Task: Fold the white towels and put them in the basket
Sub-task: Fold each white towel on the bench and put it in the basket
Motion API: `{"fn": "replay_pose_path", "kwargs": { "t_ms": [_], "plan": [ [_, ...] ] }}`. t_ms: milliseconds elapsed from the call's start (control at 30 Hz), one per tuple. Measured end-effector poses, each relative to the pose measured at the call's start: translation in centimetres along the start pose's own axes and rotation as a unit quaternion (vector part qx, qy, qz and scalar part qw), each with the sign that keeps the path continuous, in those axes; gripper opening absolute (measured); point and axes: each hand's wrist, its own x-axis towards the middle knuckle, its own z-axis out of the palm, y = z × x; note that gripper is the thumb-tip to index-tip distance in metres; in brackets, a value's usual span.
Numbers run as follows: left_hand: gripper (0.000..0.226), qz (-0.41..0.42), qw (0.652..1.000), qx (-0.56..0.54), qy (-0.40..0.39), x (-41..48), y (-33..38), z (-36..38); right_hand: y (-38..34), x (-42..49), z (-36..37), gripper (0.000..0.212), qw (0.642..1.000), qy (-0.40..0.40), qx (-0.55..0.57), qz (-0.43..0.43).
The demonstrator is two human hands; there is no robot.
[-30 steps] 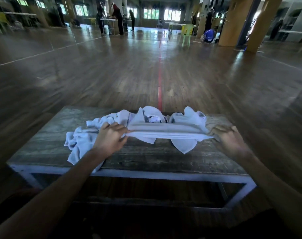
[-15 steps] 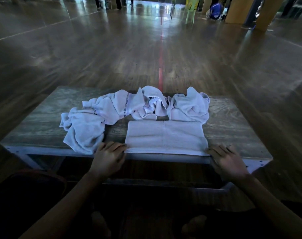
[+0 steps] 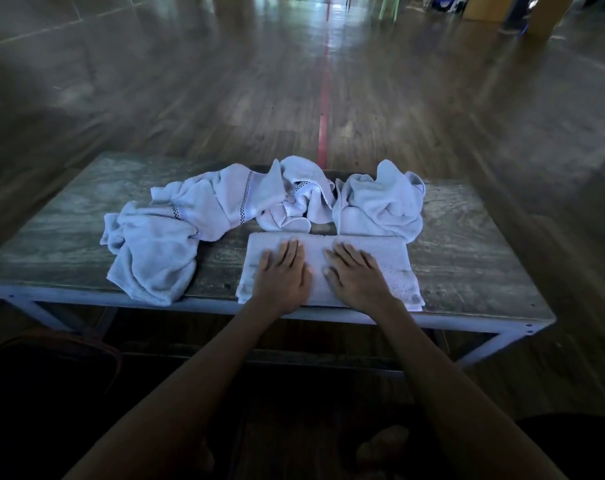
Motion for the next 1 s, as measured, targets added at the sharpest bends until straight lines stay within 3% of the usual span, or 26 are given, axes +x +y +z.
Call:
{"fn": "replay_pose_path", "kwargs": {
  "t_ms": [167, 400, 500, 733, 833, 933, 1000],
  "plan": [
    [0.066, -0.004, 0.999, 0.018, 0.03, -0.2, -1.8, 0.6, 2.4, -1.1, 0.8, 0.071, 0.998, 0.018, -0.056, 0.02],
    [0.07, -0.035, 0.999, -0.004, 0.019, -1.2, -3.9, -0.4, 5.1, -2.1, -0.3, 0.096, 0.993, -0.019, -0.032, 0.109],
    [0.06, -0.028, 0.999, -0.002, 0.042, -1.1, -4.1, 0.1, 6.5, -2.6, -0.6, 0.084, 0.988, -0.025, -0.048, 0.143],
    [0.065, -0.029, 0.996, -0.054, 0.07, -2.9, -4.9, 0.2, 8.4, -4.6, -1.1, 0.066, 0.982, -0.024, -0.002, 0.188],
    [0.066, -0.06, 0.989, -0.085, 0.105, -5.4, -5.8, -0.2, 8.6, -4.5, -1.9, 0.062, 0.983, -0.025, -0.036, 0.176],
    [0.054, -0.177, 0.955, -0.147, 0.187, -7.4, -5.1, -1.3, 6.9, -3.0, -3.2, 0.055, 0.988, 0.062, -0.06, 0.126],
    [0.038, -0.276, 0.885, -0.268, 0.262, -8.5, -3.4, -1.4, 4.2, -1.1, -4.0, 0.06, 0.993, 0.084, -0.055, 0.069]
  ]
}}
